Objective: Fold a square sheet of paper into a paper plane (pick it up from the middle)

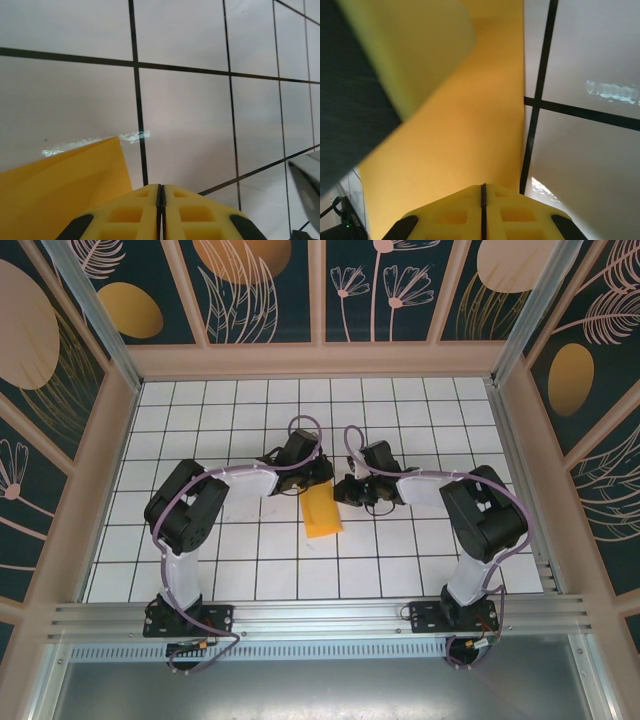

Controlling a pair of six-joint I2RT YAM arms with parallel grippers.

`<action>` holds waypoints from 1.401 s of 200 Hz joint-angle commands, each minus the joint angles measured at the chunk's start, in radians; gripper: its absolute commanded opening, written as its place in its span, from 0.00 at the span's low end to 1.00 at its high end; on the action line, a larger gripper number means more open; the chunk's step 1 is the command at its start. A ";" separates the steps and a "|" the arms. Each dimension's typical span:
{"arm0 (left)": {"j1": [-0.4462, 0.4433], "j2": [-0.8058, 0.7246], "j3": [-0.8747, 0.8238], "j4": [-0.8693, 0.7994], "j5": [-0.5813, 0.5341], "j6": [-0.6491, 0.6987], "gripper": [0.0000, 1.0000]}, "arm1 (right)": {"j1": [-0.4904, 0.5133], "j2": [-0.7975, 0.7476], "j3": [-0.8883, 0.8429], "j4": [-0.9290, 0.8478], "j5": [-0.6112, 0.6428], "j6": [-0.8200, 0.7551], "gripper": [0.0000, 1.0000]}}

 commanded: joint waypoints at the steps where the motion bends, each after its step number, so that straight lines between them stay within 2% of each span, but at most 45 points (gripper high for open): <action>1: 0.002 0.023 0.019 -0.024 0.018 0.027 0.13 | 0.006 0.001 -0.007 0.052 -0.040 0.021 0.11; 139: 0.003 0.088 0.035 -0.041 -0.001 0.054 0.09 | 0.006 0.097 0.059 0.070 -0.029 0.042 0.11; 199: 0.003 0.092 0.035 -0.039 0.002 0.056 0.12 | 0.006 0.133 0.065 0.049 -0.002 0.052 0.11; 249: 0.003 0.028 -0.001 0.012 0.065 0.040 0.19 | 0.006 0.150 0.063 0.047 0.009 0.062 0.11; 280: 0.003 0.033 -0.031 0.029 0.065 0.033 0.16 | 0.006 0.150 0.062 0.043 0.014 0.059 0.11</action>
